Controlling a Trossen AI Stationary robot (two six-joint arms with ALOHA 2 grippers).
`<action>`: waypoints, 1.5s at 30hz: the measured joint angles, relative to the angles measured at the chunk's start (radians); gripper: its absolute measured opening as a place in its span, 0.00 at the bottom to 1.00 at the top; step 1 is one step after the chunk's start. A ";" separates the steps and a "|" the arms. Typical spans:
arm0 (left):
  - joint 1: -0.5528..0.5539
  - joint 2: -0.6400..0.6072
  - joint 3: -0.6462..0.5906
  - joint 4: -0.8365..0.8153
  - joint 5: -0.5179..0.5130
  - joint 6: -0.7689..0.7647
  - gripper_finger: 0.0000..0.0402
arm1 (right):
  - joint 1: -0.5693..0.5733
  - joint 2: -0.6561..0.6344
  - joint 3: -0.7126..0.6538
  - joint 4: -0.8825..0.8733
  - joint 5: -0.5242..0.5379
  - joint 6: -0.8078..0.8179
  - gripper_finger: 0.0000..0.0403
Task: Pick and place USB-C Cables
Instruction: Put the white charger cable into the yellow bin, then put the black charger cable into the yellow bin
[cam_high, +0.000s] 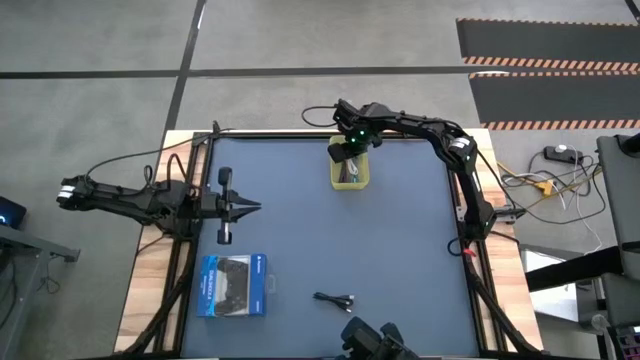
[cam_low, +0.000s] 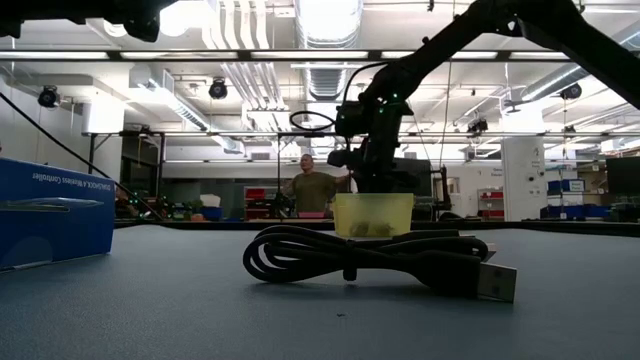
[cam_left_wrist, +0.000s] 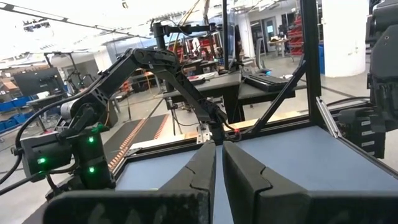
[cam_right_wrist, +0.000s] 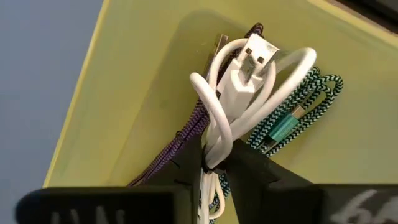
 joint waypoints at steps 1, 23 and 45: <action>0.000 0.000 0.000 0.000 0.000 0.000 0.03 | 0.000 0.000 0.000 0.000 0.003 0.000 0.15; 0.000 0.000 0.000 0.000 0.000 -0.011 0.03 | 0.038 -0.194 0.000 -0.116 0.011 -0.096 0.32; 0.000 0.020 0.000 0.001 0.000 -0.036 0.03 | 0.489 -0.278 0.000 -0.077 0.212 -0.140 0.27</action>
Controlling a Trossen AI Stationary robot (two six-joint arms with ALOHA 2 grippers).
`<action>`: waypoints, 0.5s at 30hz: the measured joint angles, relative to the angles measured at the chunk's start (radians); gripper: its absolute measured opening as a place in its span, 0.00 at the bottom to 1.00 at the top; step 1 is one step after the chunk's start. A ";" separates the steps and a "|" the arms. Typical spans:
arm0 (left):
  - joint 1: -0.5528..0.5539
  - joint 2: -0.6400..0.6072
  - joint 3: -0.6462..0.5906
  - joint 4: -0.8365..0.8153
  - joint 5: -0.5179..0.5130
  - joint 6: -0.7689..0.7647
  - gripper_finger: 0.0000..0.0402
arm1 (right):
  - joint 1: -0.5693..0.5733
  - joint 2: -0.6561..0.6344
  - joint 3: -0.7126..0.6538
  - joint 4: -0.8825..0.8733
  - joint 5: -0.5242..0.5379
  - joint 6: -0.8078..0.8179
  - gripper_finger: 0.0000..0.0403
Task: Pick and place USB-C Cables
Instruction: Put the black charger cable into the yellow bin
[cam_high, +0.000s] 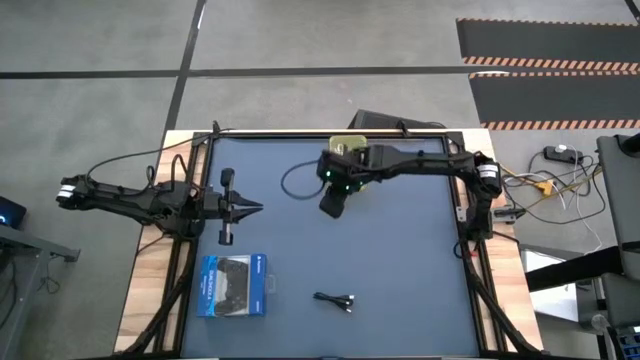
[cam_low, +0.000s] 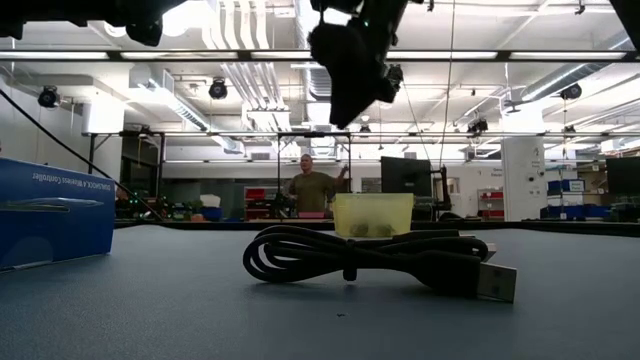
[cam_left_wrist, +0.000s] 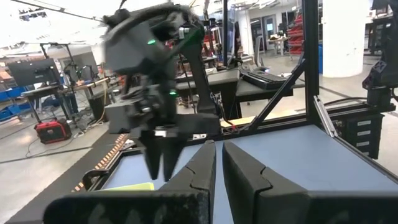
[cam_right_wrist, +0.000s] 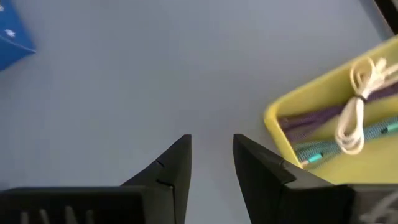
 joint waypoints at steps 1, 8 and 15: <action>0.000 0.000 0.000 0.000 0.000 0.000 0.03 | 0.017 0.000 0.000 0.010 0.018 -0.003 0.27; 0.000 0.000 0.000 0.000 0.000 -0.001 0.03 | 0.107 0.000 0.000 0.051 0.114 -0.056 0.27; 0.000 0.002 0.000 0.000 0.000 -0.002 0.03 | 0.185 0.000 -0.065 0.164 0.114 -0.101 0.27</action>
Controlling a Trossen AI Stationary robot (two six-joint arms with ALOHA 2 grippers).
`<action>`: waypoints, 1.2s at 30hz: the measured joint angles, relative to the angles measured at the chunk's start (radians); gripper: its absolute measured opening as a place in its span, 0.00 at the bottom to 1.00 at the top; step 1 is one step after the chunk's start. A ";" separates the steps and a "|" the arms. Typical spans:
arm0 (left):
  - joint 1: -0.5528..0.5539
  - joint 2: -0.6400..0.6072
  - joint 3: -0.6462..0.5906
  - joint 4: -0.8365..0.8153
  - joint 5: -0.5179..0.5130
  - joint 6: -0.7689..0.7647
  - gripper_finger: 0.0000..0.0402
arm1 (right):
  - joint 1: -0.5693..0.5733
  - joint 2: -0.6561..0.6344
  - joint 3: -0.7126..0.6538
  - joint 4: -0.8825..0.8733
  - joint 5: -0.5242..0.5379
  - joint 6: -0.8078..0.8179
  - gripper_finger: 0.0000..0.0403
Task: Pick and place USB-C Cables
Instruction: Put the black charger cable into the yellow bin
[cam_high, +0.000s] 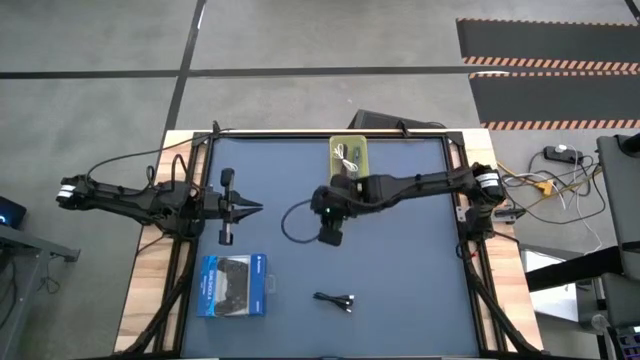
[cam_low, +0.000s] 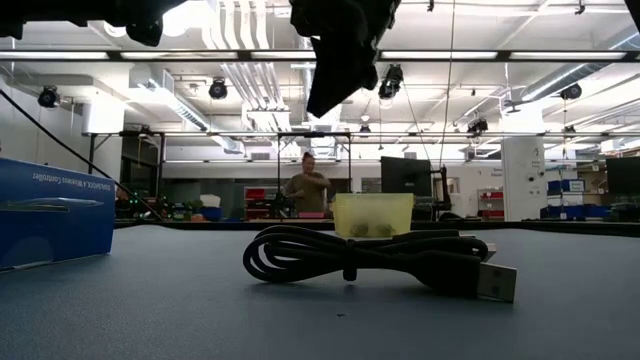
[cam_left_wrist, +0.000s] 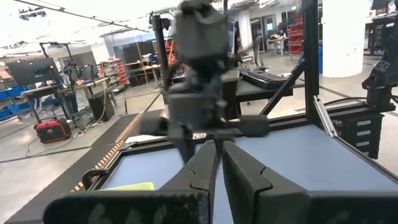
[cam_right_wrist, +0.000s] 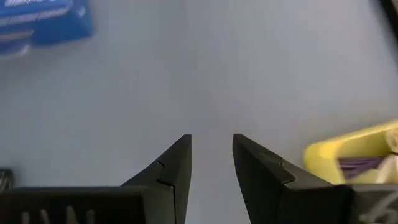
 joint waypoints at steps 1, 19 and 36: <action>0.000 0.000 0.000 0.000 0.000 0.000 0.03 | 0.014 0.000 -0.018 0.015 0.000 -0.004 0.26; -0.001 0.351 0.000 0.356 0.002 -0.246 0.03 | 0.256 -0.244 -0.673 0.805 0.078 -0.145 0.18; -0.060 0.773 0.115 0.606 0.006 -0.393 0.03 | 0.178 -0.539 -1.132 1.401 0.075 -0.397 0.17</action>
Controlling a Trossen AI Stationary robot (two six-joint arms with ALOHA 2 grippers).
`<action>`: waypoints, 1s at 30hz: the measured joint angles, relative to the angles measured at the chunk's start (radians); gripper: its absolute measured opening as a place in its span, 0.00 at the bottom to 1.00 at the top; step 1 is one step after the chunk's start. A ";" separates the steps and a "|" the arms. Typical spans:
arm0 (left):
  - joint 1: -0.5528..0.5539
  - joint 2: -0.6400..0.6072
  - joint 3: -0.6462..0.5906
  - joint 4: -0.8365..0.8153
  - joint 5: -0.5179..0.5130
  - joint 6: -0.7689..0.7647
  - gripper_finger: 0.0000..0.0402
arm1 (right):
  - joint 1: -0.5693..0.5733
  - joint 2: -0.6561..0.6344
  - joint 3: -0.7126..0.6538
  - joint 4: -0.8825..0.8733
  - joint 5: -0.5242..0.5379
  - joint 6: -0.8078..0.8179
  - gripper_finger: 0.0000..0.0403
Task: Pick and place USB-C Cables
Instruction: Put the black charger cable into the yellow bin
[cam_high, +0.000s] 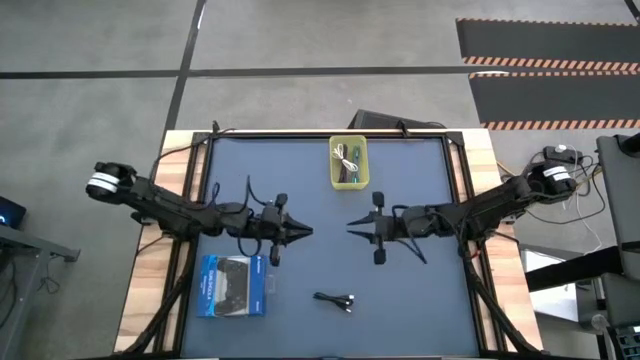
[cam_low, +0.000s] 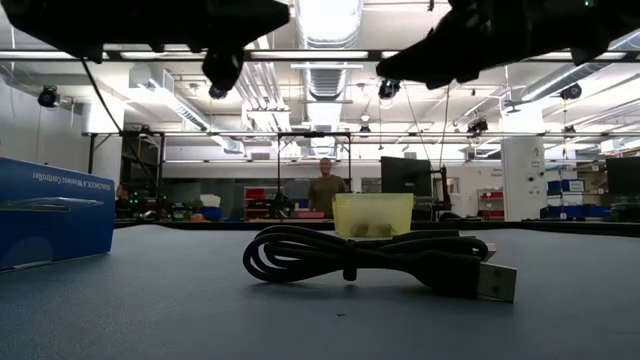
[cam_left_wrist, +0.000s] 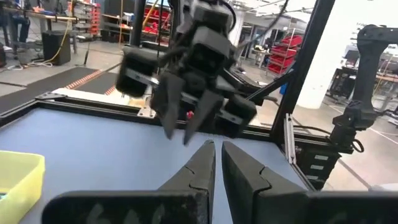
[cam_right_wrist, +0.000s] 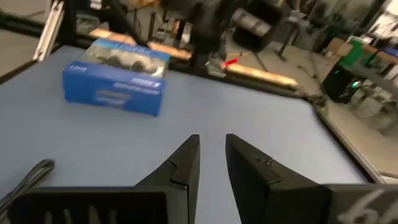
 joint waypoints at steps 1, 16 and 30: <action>-0.002 0.011 0.008 -0.001 0.000 0.000 0.03 | -0.010 -0.018 -0.005 0.002 -0.001 -0.006 0.17; -0.034 0.210 0.195 -0.008 -0.021 -0.054 0.03 | -0.034 -0.361 -0.171 -0.006 -0.011 -0.103 0.17; -0.041 0.396 0.454 -0.214 -0.024 -0.052 0.03 | -0.041 -0.591 -0.349 0.105 -0.008 -0.235 0.17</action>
